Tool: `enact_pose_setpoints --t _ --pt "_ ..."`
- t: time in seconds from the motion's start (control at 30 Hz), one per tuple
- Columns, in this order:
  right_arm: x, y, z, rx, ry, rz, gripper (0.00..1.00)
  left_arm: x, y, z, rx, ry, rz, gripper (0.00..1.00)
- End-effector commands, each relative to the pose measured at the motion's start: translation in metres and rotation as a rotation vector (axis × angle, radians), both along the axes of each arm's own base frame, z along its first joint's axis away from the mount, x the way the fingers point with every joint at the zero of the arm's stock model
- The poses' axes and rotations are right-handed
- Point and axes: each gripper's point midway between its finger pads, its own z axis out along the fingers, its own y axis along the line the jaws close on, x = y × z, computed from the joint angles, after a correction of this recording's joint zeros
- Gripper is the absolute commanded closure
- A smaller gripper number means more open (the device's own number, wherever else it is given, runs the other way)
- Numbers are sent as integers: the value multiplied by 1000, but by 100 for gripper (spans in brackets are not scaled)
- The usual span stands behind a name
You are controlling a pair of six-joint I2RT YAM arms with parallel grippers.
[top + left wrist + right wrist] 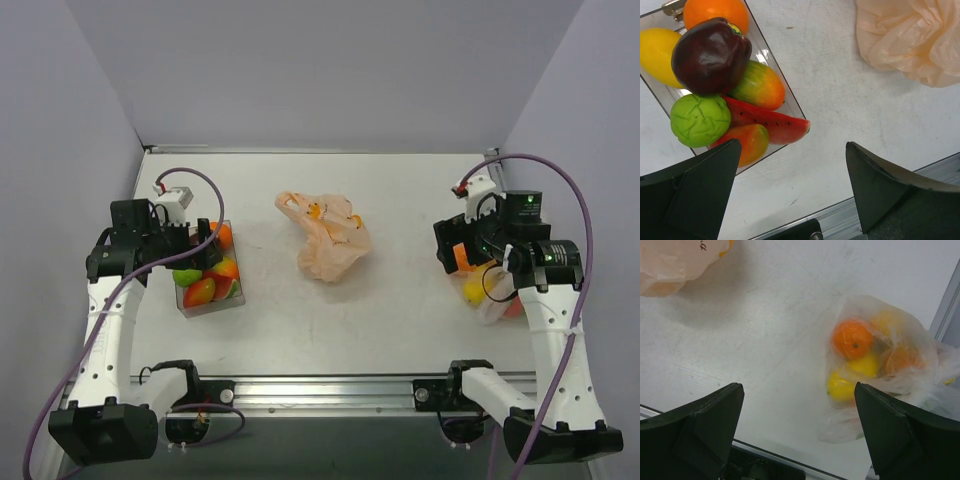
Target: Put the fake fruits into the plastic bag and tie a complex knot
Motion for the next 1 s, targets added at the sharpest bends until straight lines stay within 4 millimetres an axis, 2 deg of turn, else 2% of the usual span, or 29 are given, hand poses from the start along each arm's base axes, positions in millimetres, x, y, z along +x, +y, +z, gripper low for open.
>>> enact_pose_setpoints --t 0.0,0.1,0.13,0.2,0.23,0.43,0.47,0.53,0.57,0.63,0.67,0.7,0.77,0.8,0.83,0.87,0.93,0.97 --pt "15 15 25 -47 -50 94 0 11 -6 22 -34 -85 -10 3" --pt "31 26 30 -96 -52 140 0 16 -13 32 -81 -96 -21 3" --pt "34 37 41 -102 -80 182 0 18 -15 35 -94 -103 -22 3" --pt "46 49 41 -121 -69 211 0 23 -17 36 -110 -107 -22 3" --pt "49 61 49 -124 -89 246 0 26 -18 40 -122 -119 -19 2" --pt "76 114 43 -206 -95 363 0 43 -26 41 -216 -118 20 2" --pt "78 133 37 -225 -87 409 0 46 -28 40 -235 -115 21 3" --pt "87 153 35 -244 -114 434 0 57 -32 41 -290 -134 45 2" --pt "88 168 26 -261 -107 463 0 62 -35 41 -311 -139 51 2" --pt "100 182 24 -281 -150 460 0 78 -43 47 -374 -183 59 3" --pt "107 189 17 -308 -153 462 0 86 -47 45 -393 -184 61 3" --pt "110 201 17 -313 -183 475 0 97 -49 53 -407 -230 63 3" --pt "118 213 6 -364 -190 503 0 114 -57 45 -444 -200 86 3" --pt "121 220 6 -387 -212 510 0 118 -71 43 -458 -186 58 3" --pt "123 223 2 -409 -218 515 0 125 -76 44 -475 -186 55 3" --pt "128 226 -6 -446 -215 528 0 136 -82 36 -479 -158 54 3" --pt "138 228 -10 -481 -234 506 0 148 -94 30 -494 -144 46 3" --pt "143 230 -19 -510 -225 509 0 156 -98 15 -494 -108 52 3"
